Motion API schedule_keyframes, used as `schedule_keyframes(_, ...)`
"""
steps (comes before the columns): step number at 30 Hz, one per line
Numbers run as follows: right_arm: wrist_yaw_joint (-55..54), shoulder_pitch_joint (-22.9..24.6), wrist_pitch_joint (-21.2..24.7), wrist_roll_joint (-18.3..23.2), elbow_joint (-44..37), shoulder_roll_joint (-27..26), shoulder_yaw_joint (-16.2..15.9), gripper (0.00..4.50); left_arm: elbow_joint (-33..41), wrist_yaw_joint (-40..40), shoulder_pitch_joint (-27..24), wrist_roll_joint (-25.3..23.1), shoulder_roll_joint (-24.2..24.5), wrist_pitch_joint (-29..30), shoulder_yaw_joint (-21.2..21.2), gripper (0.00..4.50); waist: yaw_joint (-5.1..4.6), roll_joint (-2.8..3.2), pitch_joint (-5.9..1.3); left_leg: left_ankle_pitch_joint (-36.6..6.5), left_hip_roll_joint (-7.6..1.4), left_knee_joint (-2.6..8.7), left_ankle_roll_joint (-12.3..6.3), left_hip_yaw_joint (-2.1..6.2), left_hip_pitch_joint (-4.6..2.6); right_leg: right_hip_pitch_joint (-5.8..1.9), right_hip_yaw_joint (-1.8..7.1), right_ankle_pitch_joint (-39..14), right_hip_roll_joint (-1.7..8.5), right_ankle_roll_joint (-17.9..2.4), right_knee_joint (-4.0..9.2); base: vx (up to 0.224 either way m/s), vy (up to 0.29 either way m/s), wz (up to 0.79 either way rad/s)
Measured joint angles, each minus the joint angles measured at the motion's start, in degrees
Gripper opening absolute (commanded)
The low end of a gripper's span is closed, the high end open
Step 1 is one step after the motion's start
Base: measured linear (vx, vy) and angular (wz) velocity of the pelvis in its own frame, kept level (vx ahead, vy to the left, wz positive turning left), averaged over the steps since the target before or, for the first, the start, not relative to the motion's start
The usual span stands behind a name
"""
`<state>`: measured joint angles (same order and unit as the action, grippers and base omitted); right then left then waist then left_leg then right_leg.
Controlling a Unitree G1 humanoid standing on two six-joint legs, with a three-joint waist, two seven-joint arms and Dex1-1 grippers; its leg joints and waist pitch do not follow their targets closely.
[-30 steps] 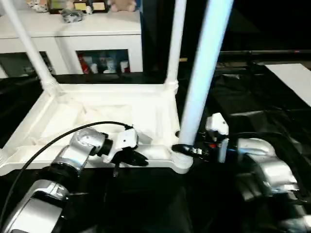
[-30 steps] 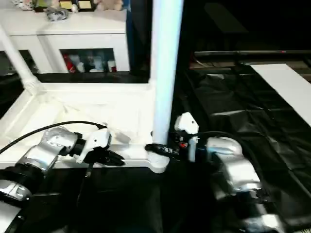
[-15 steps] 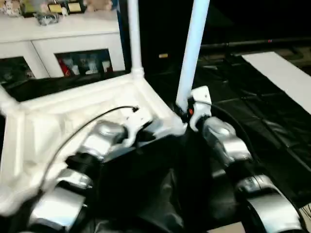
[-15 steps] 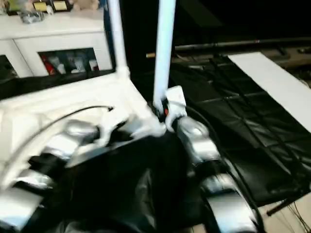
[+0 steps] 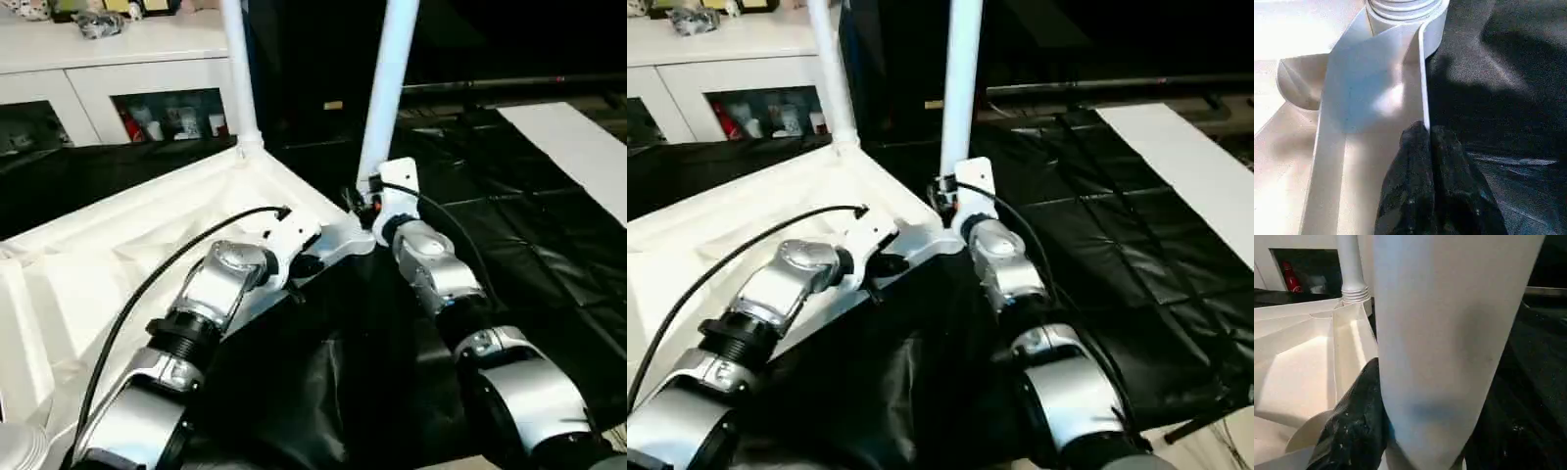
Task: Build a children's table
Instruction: Insert table leg to table base
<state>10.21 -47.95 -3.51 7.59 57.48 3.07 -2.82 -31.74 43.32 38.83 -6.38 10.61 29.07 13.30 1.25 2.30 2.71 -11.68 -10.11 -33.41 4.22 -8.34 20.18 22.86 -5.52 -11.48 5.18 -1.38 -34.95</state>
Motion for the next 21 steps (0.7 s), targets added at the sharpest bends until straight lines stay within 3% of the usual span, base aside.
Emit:
schedule_keyframes(9, 0.9, -1.0, -2.2, -1.0, 2.3, -0.4, 0.0, 1.83, 1.2, 0.1, -0.4, 0.6, 0.7, 1.0, 0.0, 0.00, -1.01, 0.06, 0.04, 0.0, 0.01, 0.02, 0.00, -0.05, 0.19, 0.01, 0.01, 0.0, 0.01, 0.0, 0.22, 0.000, 0.000, 0.00)
schedule_keyframes(10, 1.5, -1.0, -2.4, -1.0, 2.3, -0.3, 0.1, 2.39, 1.3, 0.2, -0.4, 0.8, 0.9, 1.0, 0.1, 0.00, -1.06, 0.07, 0.05, 0.0, 0.01, 0.01, 0.00, -0.05, 0.24, 0.01, 0.01, 0.0, 0.01, 0.0, 0.24, 0.000, 0.000, 0.00)
schedule_keyframes(11, 2.8, -0.9, -2.8, -1.0, 2.4, -0.1, 0.3, 2.53, 1.4, 0.6, -0.5, 1.1, 1.2, 0.8, 0.1, 0.00, -1.11, 0.07, 0.05, 0.0, 0.01, 0.01, 0.00, -0.05, 0.28, 0.03, 0.01, 0.0, 0.01, 0.0, 0.27, 0.000, 0.000, 0.00)
schedule_keyframes(16, 8.1, 1.1, -2.5, -1.0, 3.1, 1.8, 0.4, 2.87, 1.9, 3.2, -1.1, 1.6, 2.2, -2.9, 0.7, 0.00, -0.93, 0.45, 0.19, 0.0, -0.06, 0.06, -0.06, -0.28, 0.85, 0.27, 0.08, 0.7, 0.04, -0.4, 0.48, 0.000, 0.000, 0.00)
schedule_keyframes(21, 17.5, 5.7, -0.1, 1.2, -5.1, 5.1, 0.1, 3.33, 1.8, 7.1, -1.1, 2.4, 4.4, -6.9, 0.7, 0.00, -0.14, 0.89, 0.45, 0.3, -0.67, -0.29, -0.53, -0.71, 1.20, 0.54, -0.20, 0.6, -0.06, -0.3, 0.59, 0.000, 0.000, 0.00)
